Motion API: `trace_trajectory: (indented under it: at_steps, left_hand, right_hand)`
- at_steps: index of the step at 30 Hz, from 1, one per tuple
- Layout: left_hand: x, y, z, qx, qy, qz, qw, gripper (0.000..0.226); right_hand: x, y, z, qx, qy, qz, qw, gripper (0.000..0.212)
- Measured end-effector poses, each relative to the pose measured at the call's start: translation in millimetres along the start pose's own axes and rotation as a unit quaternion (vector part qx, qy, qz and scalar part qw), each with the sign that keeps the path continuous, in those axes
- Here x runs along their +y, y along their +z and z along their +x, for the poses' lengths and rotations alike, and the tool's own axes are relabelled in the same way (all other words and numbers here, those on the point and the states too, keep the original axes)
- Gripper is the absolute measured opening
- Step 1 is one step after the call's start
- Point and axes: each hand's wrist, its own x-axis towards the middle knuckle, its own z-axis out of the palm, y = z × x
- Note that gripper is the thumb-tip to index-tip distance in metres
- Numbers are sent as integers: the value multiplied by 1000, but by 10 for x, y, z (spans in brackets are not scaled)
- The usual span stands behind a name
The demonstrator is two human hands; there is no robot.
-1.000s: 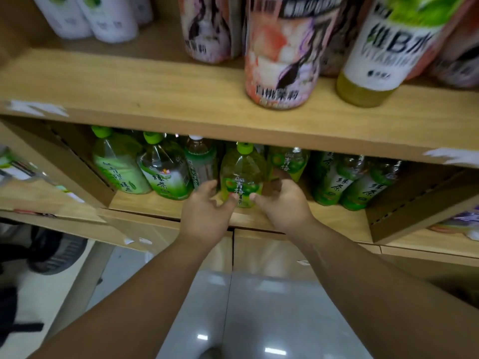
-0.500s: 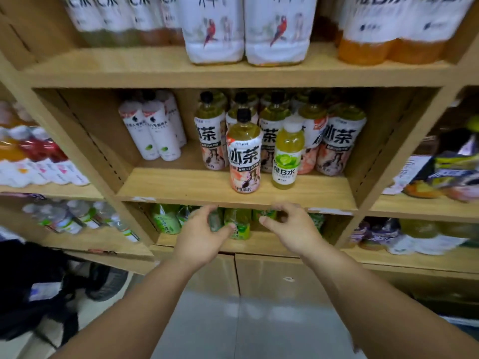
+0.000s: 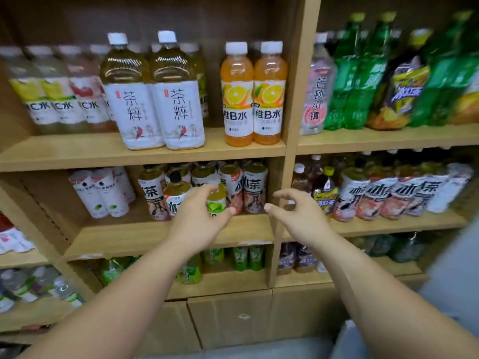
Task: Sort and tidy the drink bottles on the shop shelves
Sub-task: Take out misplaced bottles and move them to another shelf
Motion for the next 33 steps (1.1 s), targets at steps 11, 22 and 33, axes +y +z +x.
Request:
trace_trajectory:
  at_steps: [11,22,33]
  left_hand:
    - [530,-581,693,30,167,34,985,65]
    - [987,447,806,-38,293,69,953,65]
    - [1623,1800,968,-141,202,141,959,77]
  right_hand:
    - [-606,-365,438,98,-33,26,994,43]
    - [222,-990,415,146,47,-12,988,42]
    - [1644,-1864,831,57,63,-74,994,48]
